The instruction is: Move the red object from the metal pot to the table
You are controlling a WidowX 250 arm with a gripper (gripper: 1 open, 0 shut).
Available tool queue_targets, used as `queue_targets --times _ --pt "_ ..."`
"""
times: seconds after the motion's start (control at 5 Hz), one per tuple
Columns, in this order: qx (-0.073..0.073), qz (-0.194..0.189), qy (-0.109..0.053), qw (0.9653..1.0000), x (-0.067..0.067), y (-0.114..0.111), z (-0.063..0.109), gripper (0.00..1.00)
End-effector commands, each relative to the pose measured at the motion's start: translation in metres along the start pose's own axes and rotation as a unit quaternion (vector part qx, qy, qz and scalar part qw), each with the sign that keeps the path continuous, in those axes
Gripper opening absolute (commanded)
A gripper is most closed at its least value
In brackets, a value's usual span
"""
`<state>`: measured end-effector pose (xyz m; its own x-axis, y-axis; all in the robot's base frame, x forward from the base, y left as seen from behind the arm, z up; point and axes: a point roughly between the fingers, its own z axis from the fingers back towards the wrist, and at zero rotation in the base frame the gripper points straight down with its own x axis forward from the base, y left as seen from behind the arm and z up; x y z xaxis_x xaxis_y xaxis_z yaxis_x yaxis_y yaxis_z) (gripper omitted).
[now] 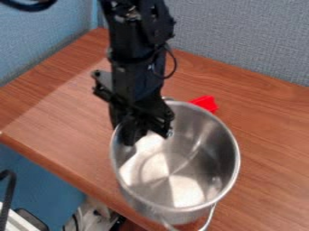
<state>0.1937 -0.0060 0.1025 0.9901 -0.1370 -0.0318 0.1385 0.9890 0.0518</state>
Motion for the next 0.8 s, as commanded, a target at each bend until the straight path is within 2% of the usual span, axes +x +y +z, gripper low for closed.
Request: queue_targets --times 0.0,0.2,0.6 --pt "0.012 -0.008 -0.027 0.9995 0.034 0.012 0.017 0.0" --pt "0.009 -0.036 -0.037 0.9986 0.04 0.004 0.025 0.0" --pt "0.022 -0.01 -0.042 0.9988 0.039 -0.004 0.009 0.0"
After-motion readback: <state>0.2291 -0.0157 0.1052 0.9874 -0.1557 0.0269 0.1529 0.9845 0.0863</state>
